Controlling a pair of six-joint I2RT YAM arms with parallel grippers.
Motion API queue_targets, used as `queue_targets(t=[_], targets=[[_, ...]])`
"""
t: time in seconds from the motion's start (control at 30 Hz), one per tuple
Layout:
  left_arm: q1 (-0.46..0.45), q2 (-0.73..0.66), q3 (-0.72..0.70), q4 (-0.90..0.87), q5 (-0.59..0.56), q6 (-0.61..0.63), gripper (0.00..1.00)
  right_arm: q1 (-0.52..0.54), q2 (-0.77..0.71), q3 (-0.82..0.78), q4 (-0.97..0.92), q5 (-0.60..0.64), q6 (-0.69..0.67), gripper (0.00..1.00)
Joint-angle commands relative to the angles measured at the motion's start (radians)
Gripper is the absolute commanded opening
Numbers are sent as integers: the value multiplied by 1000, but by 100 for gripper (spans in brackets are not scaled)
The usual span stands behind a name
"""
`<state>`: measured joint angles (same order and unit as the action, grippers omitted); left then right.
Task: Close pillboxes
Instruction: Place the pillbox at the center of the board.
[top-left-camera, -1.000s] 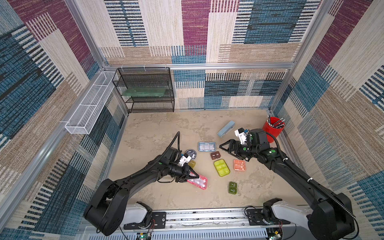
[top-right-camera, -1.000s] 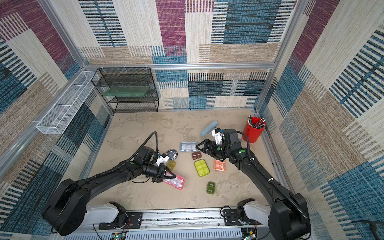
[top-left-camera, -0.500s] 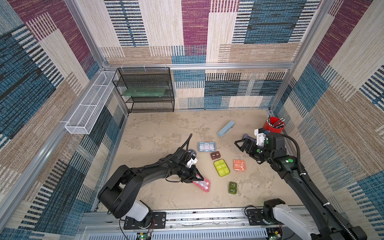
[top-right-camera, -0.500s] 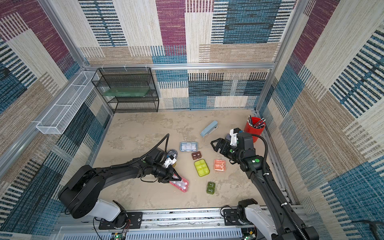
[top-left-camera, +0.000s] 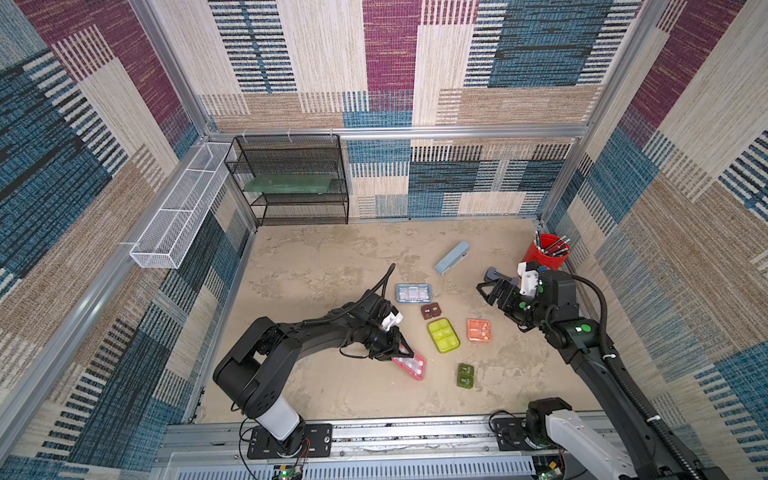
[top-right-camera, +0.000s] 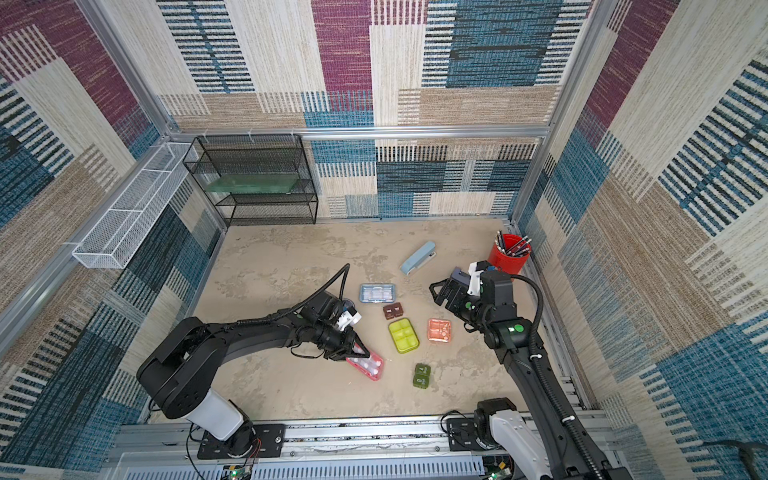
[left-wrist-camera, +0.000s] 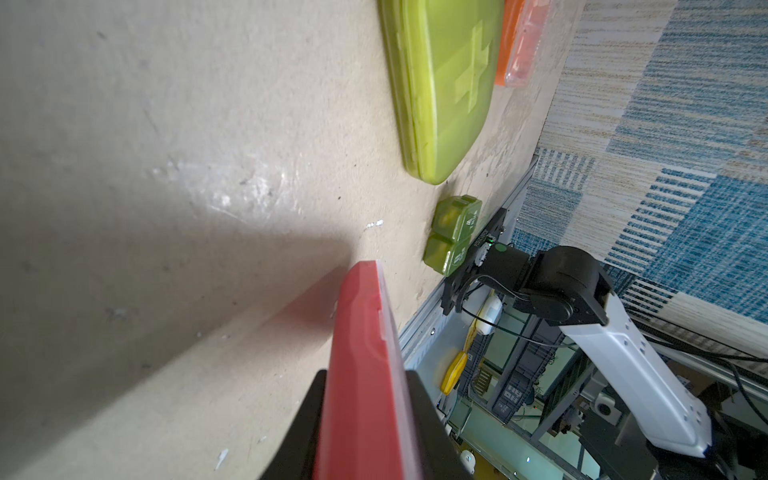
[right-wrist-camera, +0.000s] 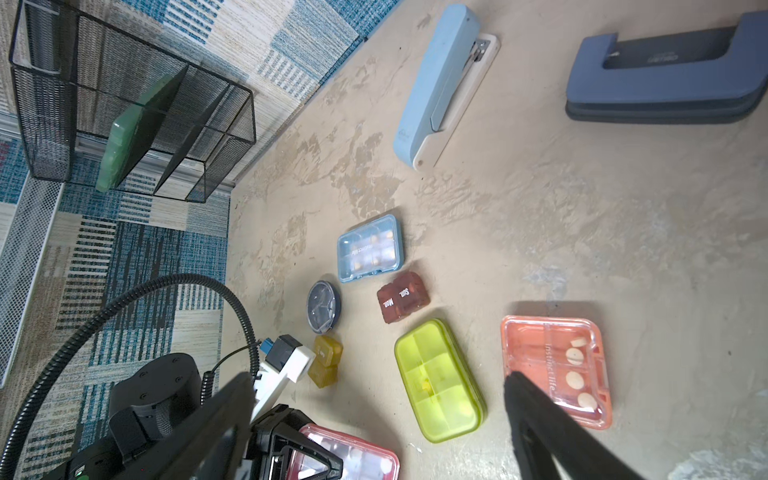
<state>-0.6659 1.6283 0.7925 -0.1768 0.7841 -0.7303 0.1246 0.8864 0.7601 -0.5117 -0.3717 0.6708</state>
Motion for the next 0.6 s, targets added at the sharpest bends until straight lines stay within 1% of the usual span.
queue_targets(t=[0.0, 0.3, 0.57], targets=[[-1, 9, 7, 0, 4, 33, 2, 1, 16, -6, 42, -12, 23, 95], [-1, 27, 10, 3, 4, 32, 2, 0, 71, -8, 77, -29, 41, 95], [-6, 41, 21, 20, 4, 14, 2, 1, 61, -18, 75, -34, 41, 95]])
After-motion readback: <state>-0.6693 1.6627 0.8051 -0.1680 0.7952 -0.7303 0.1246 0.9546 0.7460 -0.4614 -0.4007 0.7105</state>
